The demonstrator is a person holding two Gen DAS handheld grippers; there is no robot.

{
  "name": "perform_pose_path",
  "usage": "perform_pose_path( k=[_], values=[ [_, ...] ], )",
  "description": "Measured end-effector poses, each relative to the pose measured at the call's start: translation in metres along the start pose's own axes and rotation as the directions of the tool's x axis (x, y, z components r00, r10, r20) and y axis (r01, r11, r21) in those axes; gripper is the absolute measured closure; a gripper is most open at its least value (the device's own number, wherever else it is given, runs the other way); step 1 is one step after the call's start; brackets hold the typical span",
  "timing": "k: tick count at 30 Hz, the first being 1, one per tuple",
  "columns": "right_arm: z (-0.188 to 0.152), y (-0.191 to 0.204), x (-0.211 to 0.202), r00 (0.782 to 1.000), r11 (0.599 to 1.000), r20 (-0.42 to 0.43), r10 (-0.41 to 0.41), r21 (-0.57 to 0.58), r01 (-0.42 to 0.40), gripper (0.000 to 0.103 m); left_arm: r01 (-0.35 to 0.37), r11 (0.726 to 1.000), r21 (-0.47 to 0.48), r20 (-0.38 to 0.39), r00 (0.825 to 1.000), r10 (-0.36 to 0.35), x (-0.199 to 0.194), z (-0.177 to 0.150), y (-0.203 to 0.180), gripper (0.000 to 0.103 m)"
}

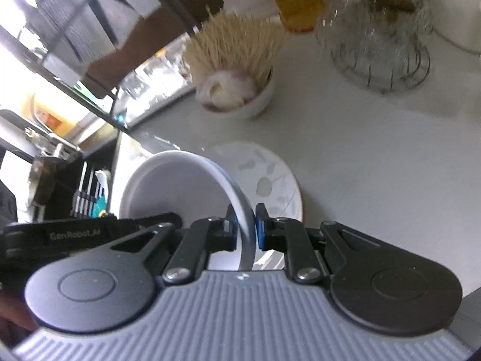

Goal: Organize plates and bowls
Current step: 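Lower the nested bowls onto the stacked white plates with both grippers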

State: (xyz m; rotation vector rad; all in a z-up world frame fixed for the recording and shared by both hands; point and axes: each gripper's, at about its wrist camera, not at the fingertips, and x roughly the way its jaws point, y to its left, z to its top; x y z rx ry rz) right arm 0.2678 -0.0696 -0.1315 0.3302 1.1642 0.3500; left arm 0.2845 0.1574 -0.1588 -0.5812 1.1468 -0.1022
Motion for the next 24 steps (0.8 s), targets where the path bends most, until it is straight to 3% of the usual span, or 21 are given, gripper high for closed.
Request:
perform_pose_path(
  k=[11,21,23,24],
  values=[
    [-0.011,0.012,0.038,0.998,0.998,-0.043,-0.037,0.041,0.039,0.086,-0.011,0.999,0.040,-0.071,0.997,0.014,0.023,0.014,0.033,0.077],
    [-0.010,0.005,0.049,0.997,0.996,-0.043,-0.061,0.059,0.064,0.086,-0.035,0.998,0.057,-0.097,0.994,0.041,0.039,0.017,0.027,0.077],
    [-0.010,0.004,0.047,0.995,0.994,-0.026,-0.098,0.052,0.099,0.073,-0.033,0.998,0.062,-0.096,0.995,0.039,0.038,0.020,0.024,0.076],
    [-0.010,0.005,0.044,0.995,0.994,-0.012,-0.104,0.044,0.104,0.060,-0.035,0.997,0.065,-0.090,0.995,0.041,0.036,0.022,0.022,0.073]
  ],
)
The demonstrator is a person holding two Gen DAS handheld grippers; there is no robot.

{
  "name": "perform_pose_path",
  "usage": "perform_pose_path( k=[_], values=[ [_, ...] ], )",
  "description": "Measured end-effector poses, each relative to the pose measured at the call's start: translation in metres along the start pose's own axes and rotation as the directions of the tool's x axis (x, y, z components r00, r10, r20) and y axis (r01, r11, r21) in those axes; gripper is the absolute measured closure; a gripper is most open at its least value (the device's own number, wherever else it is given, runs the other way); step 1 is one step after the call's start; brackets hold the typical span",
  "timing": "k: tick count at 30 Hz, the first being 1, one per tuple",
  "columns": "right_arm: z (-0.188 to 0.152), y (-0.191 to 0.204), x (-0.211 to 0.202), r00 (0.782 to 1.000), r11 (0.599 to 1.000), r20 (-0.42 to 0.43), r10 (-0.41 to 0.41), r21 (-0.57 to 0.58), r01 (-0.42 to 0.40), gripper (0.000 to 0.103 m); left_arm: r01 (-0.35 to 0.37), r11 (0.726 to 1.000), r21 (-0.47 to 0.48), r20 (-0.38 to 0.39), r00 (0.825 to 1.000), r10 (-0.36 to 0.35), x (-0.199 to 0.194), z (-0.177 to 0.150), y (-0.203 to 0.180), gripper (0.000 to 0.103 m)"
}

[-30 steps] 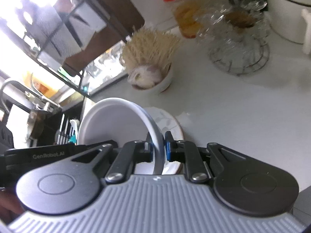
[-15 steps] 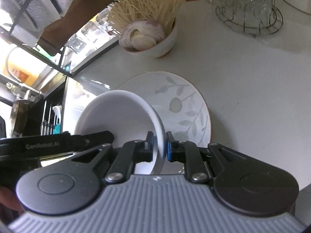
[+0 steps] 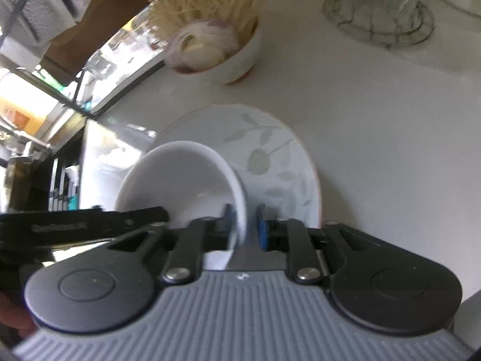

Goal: Organize plates and bowls
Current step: 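Lower the nested bowls onto the stacked white plates with both grippers, then open both grippers to release the bowls on the plates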

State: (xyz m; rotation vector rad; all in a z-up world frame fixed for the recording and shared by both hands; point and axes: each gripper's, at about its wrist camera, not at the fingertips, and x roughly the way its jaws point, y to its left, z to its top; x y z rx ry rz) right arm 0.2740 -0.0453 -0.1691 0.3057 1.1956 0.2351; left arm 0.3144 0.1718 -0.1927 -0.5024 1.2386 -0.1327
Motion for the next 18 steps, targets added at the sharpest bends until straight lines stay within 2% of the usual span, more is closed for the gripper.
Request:
perform_pose_path(
  k=[1,2,9,15,18],
  values=[
    [0.000,0.001,-0.004,1.000,1.000,0.013,0.007,-0.010,-0.007,0.054,-0.002,1.000,0.004,0.004,1.000,0.002,-0.003,0.001,-0.001,0.065],
    [0.001,0.003,-0.008,1.000,1.000,0.021,0.020,-0.024,-0.020,0.054,-0.006,1.000,0.011,0.011,1.000,0.006,-0.008,0.002,-0.002,0.060],
    [0.004,0.013,-0.045,0.993,0.994,0.100,0.061,-0.101,-0.051,0.055,-0.045,0.997,0.065,0.125,0.992,0.037,-0.051,-0.005,-0.013,0.057],
    [0.006,0.021,-0.092,0.973,0.984,0.207,0.106,-0.161,-0.073,0.055,-0.092,0.988,0.121,0.267,0.962,0.057,-0.104,-0.022,-0.041,0.057],
    [0.003,0.026,-0.117,0.955,0.977,0.263,0.135,-0.196,-0.084,0.055,-0.102,0.985,0.136,0.339,0.939,0.050,-0.133,-0.033,-0.058,0.057]
  ],
)
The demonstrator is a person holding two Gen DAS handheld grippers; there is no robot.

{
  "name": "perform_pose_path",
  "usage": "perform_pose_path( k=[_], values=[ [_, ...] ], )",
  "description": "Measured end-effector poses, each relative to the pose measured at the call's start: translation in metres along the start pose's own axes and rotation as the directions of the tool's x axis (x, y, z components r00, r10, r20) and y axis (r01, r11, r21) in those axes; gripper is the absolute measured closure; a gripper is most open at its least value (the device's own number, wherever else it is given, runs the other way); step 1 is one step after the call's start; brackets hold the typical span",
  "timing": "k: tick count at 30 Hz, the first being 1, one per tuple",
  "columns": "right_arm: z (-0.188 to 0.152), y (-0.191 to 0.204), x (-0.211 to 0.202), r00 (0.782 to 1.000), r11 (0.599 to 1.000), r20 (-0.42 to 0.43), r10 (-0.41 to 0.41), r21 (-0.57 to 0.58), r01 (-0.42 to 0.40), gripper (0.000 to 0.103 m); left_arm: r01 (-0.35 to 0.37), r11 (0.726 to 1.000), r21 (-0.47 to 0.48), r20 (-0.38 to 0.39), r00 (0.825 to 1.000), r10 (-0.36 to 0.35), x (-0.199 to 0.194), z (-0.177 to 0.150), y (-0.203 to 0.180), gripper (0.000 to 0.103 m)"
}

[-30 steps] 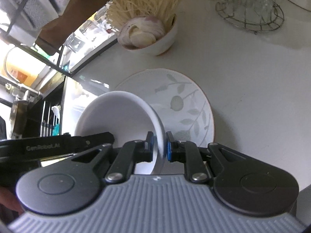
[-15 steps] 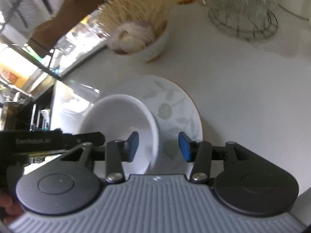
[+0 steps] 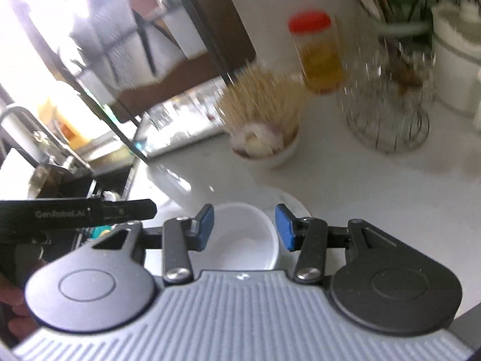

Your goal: Organize plates and bowls

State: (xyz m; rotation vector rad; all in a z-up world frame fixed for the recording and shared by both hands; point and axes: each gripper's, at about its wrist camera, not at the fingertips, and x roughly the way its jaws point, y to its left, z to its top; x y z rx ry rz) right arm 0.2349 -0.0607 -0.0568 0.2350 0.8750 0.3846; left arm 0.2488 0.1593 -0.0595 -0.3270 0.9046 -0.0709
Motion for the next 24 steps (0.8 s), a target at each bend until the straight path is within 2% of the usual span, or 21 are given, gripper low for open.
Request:
perform_pose_path(
  k=[4,9,12,17,24],
  values=[
    [0.005,0.007,-0.037,0.997,0.999,0.075,0.034,-0.040,-0.031,0.055,-0.009,1.000,0.018,0.088,0.996,0.007,-0.040,-0.004,-0.022,0.057],
    [0.006,0.009,-0.089,0.985,0.993,0.152,0.083,-0.099,-0.068,0.055,-0.034,0.998,0.044,0.188,0.982,0.026,-0.094,-0.029,-0.047,0.057],
    [-0.001,0.010,-0.120,0.977,0.986,0.191,0.096,-0.152,-0.068,0.055,-0.030,0.999,0.027,0.210,0.977,0.023,-0.119,-0.048,-0.062,0.057],
    [-0.015,0.005,-0.162,0.963,0.981,0.239,0.128,-0.175,-0.087,0.055,-0.021,0.999,0.031,0.264,0.964,0.012,-0.151,-0.082,-0.087,0.057],
    [-0.044,-0.006,-0.200,0.957,0.979,0.252,0.140,-0.181,-0.096,0.055,-0.028,1.000,0.015,0.309,0.951,0.022,-0.186,-0.125,-0.112,0.056]
  ],
)
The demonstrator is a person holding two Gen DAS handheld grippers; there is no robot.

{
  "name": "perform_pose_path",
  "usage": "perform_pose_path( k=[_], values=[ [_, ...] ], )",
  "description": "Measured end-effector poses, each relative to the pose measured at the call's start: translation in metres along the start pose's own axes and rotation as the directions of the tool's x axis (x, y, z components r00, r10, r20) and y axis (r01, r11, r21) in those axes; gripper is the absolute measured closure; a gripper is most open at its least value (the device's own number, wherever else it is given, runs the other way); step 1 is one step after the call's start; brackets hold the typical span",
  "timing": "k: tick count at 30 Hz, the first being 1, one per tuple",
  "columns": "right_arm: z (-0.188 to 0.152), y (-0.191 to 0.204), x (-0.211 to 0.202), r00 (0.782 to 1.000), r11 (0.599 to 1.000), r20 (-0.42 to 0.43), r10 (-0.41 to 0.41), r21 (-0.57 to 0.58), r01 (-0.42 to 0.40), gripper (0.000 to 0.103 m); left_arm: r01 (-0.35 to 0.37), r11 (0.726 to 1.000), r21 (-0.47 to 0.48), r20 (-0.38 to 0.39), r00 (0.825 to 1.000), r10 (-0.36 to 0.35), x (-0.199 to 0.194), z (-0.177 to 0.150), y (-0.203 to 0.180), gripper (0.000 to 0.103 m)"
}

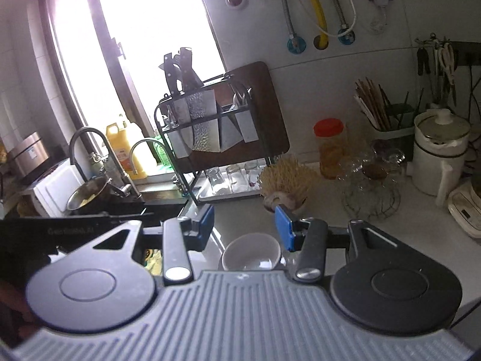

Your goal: Organize plates and bowls

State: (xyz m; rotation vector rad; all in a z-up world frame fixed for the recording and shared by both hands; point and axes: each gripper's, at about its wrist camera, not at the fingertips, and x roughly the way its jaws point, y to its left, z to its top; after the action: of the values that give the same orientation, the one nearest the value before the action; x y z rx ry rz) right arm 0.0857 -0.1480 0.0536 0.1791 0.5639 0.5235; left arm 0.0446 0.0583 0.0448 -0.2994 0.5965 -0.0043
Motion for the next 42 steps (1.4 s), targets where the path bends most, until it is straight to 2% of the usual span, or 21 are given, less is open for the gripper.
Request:
perform_pose_path(
  k=[8,18,21,24,27,28,32,35,36,38,42],
  values=[
    [-0.029,0.000,-0.042,1.000,1.000,0.009,-0.019,0.007,0.019,0.055,-0.016,0.999,0.028,-0.003,1.000,0.016,-0.031,-0.035,-0.024,0.054],
    [-0.062,-0.002,-0.078,0.999,0.999,-0.017,-0.032,0.011,0.032,0.055,-0.013,1.000,0.012,-0.036,0.999,0.013,-0.060,-0.085,-0.042,0.049],
    [-0.069,-0.002,-0.085,0.999,0.999,-0.023,-0.036,0.006,0.037,0.055,-0.016,1.000,0.004,-0.042,0.999,0.016,-0.066,-0.097,-0.046,0.045],
    [-0.076,-0.003,-0.092,0.998,0.999,-0.023,-0.050,0.002,0.050,0.054,-0.020,1.000,0.006,-0.039,0.999,0.020,-0.071,-0.105,-0.050,0.035],
    [-0.081,-0.004,-0.099,0.998,0.998,-0.009,-0.066,0.001,0.066,0.037,-0.029,1.000,0.006,-0.034,0.999,0.029,-0.075,-0.110,-0.053,0.027],
    [-0.083,-0.004,-0.101,0.997,0.997,-0.005,-0.072,0.000,0.072,0.035,-0.034,0.999,0.008,-0.036,0.999,0.035,-0.076,-0.111,-0.054,0.021],
    [-0.090,-0.006,-0.106,0.996,0.996,-0.008,-0.093,-0.002,0.093,0.033,-0.054,0.998,0.018,-0.039,0.998,0.054,-0.080,-0.117,-0.055,0.011],
    [-0.094,-0.008,-0.107,0.995,0.995,-0.013,-0.104,0.000,0.104,0.030,-0.065,0.998,0.023,-0.043,0.997,0.066,-0.081,-0.123,-0.056,0.007],
    [-0.096,-0.008,-0.108,0.994,0.994,-0.011,-0.107,-0.001,0.107,0.020,-0.068,0.997,0.026,-0.046,0.997,0.069,-0.081,-0.124,-0.056,0.006],
    [-0.099,-0.008,-0.109,0.994,0.994,-0.011,-0.110,-0.002,0.110,0.011,-0.074,0.997,0.032,-0.053,0.996,0.075,-0.081,-0.126,-0.056,0.005],
    [-0.106,-0.010,-0.108,0.990,0.990,-0.030,-0.141,-0.004,0.141,0.010,-0.089,0.995,0.052,-0.075,0.993,0.093,-0.079,-0.134,-0.057,0.004]
  ],
)
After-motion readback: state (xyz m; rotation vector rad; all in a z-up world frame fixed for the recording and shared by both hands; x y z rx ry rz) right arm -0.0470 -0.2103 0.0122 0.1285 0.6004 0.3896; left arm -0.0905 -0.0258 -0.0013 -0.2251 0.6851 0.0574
